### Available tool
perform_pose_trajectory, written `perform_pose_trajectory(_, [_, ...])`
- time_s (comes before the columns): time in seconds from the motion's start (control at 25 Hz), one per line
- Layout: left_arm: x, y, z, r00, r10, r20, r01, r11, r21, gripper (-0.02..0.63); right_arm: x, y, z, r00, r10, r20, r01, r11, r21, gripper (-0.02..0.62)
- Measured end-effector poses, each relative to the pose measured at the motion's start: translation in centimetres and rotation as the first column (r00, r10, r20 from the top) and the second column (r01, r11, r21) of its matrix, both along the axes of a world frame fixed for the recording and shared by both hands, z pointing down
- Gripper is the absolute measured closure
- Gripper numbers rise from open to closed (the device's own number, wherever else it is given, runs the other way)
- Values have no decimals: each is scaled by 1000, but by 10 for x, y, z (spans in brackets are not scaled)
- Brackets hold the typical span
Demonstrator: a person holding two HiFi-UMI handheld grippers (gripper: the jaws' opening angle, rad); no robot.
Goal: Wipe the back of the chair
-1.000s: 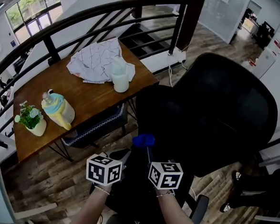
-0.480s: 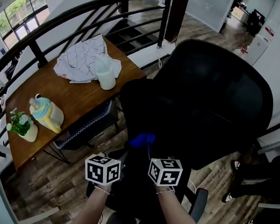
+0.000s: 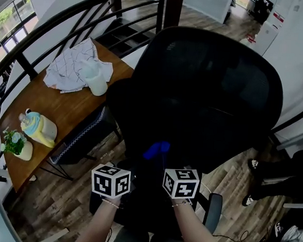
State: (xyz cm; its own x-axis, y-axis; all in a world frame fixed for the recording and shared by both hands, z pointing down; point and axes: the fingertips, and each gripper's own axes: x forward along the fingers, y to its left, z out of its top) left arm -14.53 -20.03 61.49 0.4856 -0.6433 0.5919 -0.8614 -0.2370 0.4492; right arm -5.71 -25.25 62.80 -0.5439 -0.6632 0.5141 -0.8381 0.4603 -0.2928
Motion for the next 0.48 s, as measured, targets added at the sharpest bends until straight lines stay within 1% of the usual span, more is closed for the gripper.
perform_pose_trajectory(0.28, [39, -7, 4, 996, 86, 2, -86, 996, -10, 572, 47, -3, 4, 997, 72, -13, -72, 997, -1, 537])
perform_pose_trajectory(0.48, [74, -9, 5, 987, 161, 2, -161, 987, -14, 572, 80, -2, 4, 993, 119, -22, -119, 993, 9, 537])
